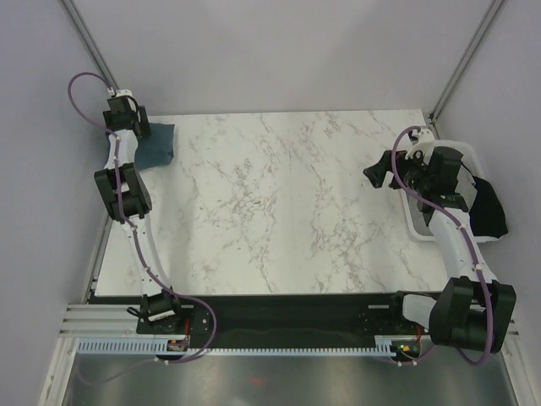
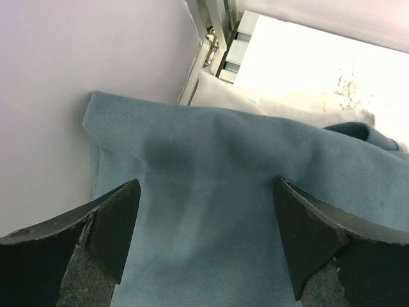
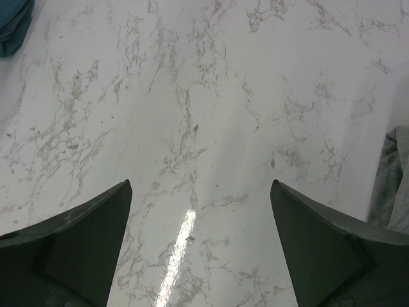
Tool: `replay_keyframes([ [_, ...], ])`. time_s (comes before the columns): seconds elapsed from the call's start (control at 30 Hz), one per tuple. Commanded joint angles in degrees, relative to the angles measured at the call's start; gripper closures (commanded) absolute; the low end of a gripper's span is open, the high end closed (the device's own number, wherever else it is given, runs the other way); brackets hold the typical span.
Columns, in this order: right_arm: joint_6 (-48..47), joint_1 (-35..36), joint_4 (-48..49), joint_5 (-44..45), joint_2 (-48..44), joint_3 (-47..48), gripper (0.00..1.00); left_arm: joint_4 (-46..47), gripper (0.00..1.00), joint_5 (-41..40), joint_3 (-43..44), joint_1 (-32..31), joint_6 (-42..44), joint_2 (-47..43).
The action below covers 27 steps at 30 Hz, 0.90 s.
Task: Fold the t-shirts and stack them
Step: Neatly place the folded tshirt to the corner
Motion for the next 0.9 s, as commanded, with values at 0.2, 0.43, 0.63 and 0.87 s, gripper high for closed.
replay_keyframes([
  [0.2, 0.2, -1.1, 4.1, -2.5, -1.0, 0.4, 0.02, 5.5, 0.06, 10.3, -23.0, -3.9, -0.6, -23.0],
  [0.43, 3.0, -1.6, 4.9, 4.8, 4.0, 2.9, 0.02, 3.9, 0.03, 14.5, -37.2, -11.8, -0.1, -46.3],
  [0.63, 8.2, -1.6, 7.6, 9.4, 7.3, 2.6, 0.02, 3.7, 0.03, 21.1, -50.8, -15.0, -3.6, -60.8],
  [0.87, 14.6, -1.6, 3.2, 15.4, 11.0, 5.4, 0.02, 11.3, 0.06, 24.2, -69.5, -19.2, -2.1, -72.4],
])
